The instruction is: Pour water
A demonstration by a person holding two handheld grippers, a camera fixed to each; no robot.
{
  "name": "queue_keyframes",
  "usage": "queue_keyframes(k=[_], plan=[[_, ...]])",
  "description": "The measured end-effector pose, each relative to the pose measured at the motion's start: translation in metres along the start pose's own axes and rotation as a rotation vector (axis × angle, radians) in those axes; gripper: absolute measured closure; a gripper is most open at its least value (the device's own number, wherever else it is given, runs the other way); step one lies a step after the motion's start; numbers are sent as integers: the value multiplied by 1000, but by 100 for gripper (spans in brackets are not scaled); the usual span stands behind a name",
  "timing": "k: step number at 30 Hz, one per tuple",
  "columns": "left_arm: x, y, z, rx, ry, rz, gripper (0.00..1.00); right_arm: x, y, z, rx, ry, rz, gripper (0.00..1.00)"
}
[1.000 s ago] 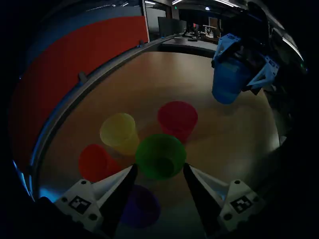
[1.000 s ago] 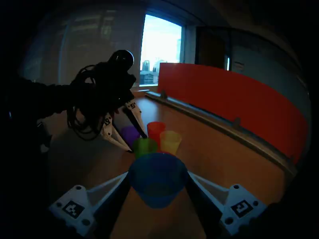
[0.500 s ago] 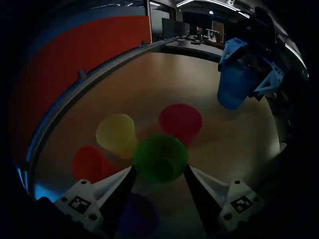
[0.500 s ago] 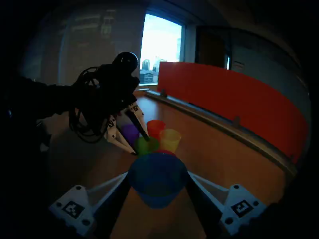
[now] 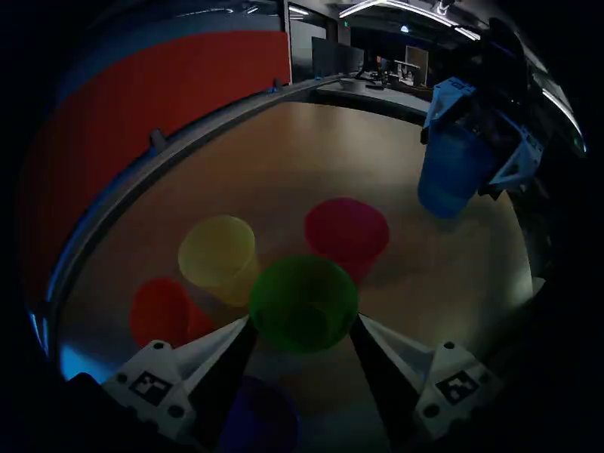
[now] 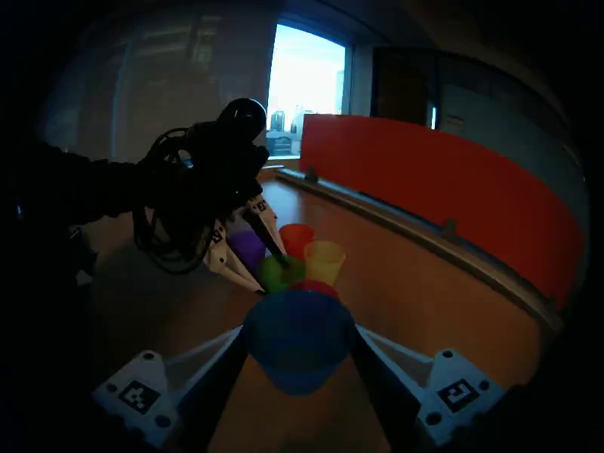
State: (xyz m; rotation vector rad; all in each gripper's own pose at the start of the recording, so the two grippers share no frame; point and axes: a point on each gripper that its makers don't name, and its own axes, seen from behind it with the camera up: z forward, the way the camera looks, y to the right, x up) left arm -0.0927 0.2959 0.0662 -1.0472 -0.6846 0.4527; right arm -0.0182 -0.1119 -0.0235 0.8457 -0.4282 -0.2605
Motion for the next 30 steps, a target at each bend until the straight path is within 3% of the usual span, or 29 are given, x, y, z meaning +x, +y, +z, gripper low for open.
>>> queue_keyframes(k=[16,30], plan=[[0,8,0,-35,29,-23,17,0,0,0,0,1,1,8],[12,10,-31,-19,109,-29,18,9,0,-6,-12,20,-1,8]])
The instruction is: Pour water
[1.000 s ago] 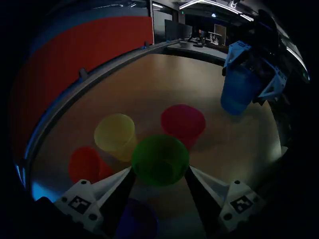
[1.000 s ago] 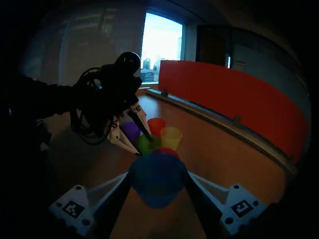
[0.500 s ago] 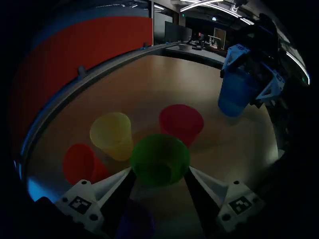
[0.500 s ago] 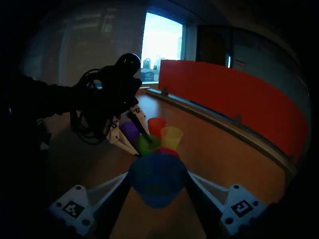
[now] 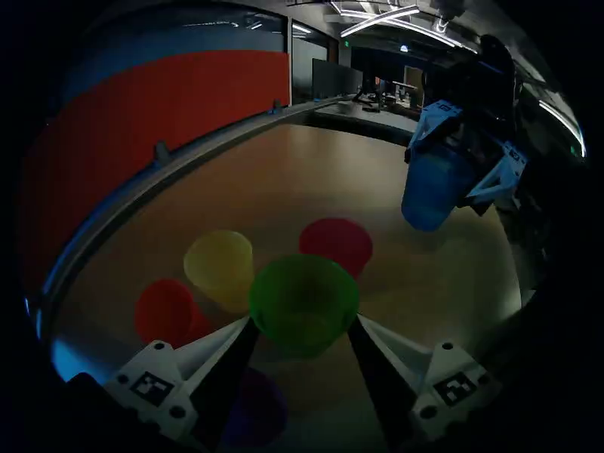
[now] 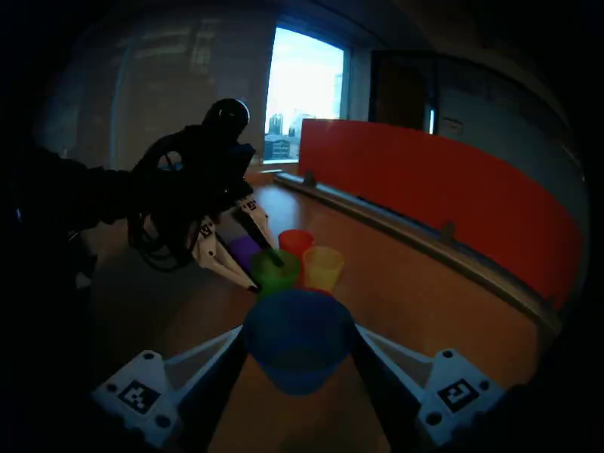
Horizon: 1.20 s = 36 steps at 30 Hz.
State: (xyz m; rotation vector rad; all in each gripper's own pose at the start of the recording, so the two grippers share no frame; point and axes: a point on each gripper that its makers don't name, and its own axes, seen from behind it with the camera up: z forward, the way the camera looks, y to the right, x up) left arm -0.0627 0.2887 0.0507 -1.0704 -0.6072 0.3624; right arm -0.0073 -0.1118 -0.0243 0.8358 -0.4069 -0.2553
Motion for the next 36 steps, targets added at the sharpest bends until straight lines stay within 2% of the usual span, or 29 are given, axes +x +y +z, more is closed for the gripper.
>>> queue_keyframes(k=[10,23,36], plan=[[24,-1,-35,46,97,-4,18,15,-2,-7,-14,23,-5,8],[71,-15,-90,129,282,-15,18,37,-6,-19,-37,57,-18,8],[97,-23,-138,187,403,-18,18,61,-11,-24,-47,111,3,8]])
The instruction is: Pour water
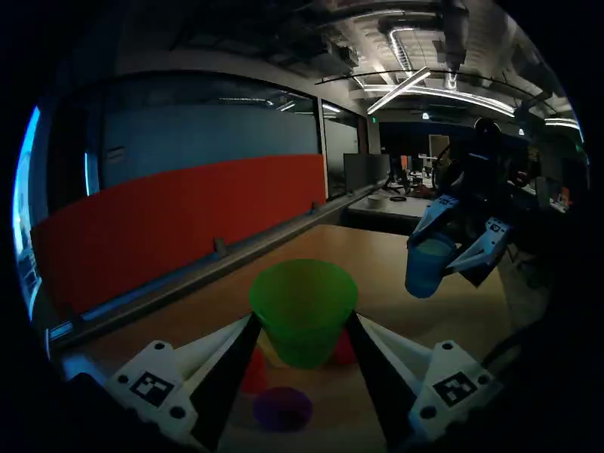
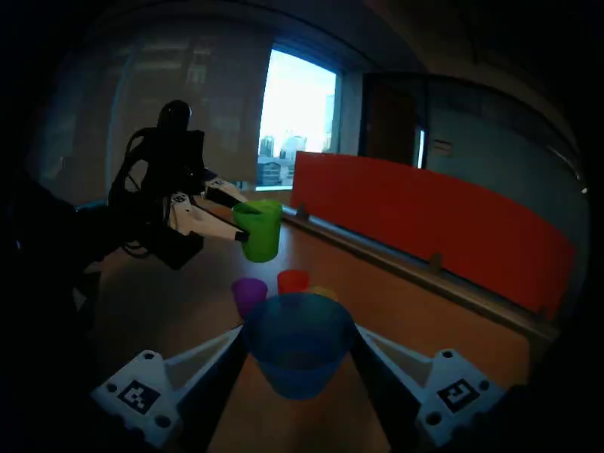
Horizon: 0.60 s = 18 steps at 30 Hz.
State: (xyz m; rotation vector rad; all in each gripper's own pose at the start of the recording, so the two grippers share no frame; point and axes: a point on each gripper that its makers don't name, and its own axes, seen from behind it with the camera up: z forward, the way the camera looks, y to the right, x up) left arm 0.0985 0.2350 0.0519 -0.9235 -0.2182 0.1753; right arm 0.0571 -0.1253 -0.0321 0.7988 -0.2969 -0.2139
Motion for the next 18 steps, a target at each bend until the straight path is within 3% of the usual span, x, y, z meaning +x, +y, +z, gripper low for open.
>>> queue_keyframes(k=[18], plan=[[33,-13,-18,40,108,-28,18,17,-2,0,-7,54,35,8]])
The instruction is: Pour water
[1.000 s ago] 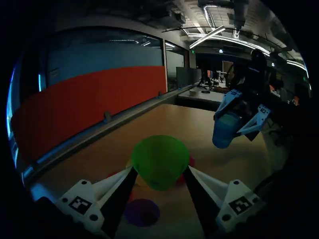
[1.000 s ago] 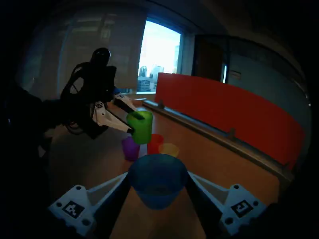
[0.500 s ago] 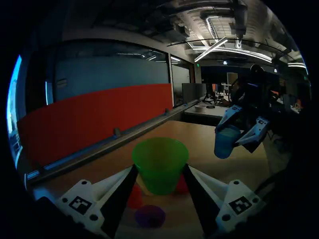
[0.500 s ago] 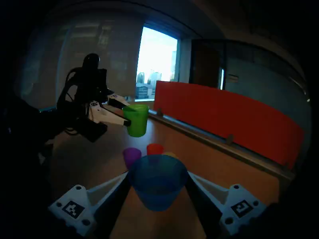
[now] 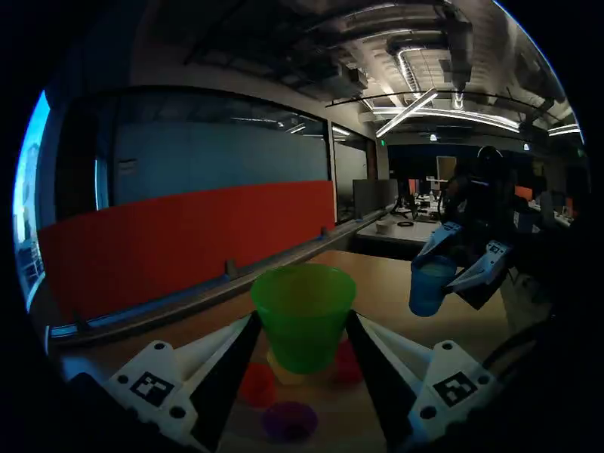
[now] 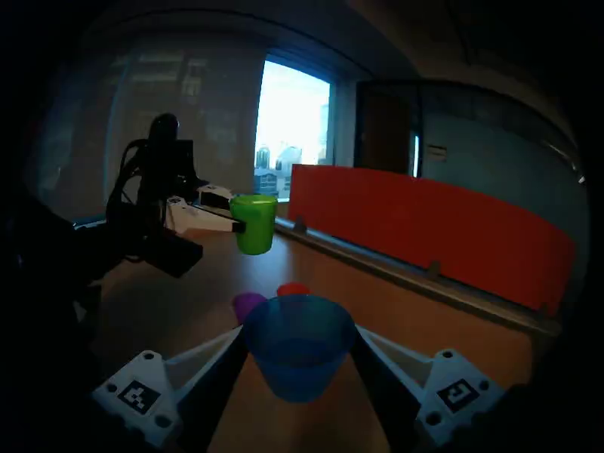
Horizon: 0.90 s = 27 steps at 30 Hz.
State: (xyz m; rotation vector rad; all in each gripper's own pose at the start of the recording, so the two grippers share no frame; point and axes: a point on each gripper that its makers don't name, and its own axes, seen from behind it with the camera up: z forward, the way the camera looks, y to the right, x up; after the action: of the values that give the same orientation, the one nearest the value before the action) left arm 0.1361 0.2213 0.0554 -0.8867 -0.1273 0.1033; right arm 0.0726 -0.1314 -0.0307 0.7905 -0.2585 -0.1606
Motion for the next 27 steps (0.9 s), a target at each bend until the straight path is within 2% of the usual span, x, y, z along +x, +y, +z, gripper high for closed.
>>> queue_keyframes(k=[12,27], plan=[[16,-5,-3,15,55,-30,18,8,-1,1,3,33,24,8],[11,-8,-5,12,48,-36,18,23,-3,9,6,104,51,8]])
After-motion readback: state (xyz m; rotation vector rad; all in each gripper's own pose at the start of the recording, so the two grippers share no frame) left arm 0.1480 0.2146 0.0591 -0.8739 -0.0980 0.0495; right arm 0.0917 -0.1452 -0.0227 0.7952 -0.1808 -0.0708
